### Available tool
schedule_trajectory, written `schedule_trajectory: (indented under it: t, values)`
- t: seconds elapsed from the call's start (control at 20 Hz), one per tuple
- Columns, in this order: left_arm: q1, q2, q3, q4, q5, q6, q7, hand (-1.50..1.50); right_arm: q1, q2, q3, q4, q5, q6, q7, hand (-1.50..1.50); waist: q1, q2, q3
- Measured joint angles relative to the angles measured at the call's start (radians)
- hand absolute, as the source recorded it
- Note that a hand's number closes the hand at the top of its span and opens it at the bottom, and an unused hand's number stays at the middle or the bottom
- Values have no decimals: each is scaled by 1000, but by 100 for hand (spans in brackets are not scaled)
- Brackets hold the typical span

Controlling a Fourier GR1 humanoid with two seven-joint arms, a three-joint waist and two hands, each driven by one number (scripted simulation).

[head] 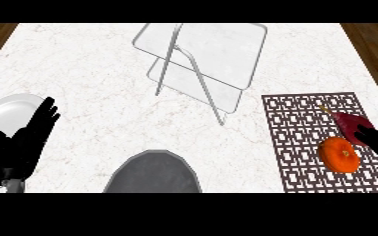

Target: Pick the squash from the placemat and place it in the tiered shelf

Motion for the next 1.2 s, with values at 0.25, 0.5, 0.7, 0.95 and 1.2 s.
schedule_trajectory:
  t: [0.25,0.5,0.7,0.95,1.2]
  values:
    - [-25,-3,3,23,-8,-14,-3,0,-16,-94,34,-49,119,129,148,-150,13,3,1]
    - [-35,-15,11,18,-20,-21,6,0,-114,-73,103,-26,222,236,243,-150,23,3,3]
    - [-40,-26,26,19,-29,-33,18,0,-174,-22,129,24,285,301,241,-150,21,3,3]
    - [-23,-44,43,8,-50,-48,17,0,-259,62,144,133,359,354,201,-150,21,3,4]
    - [-32,-62,65,36,-75,-62,1,0,-316,146,148,259,447,346,137,-150,20,2,4]
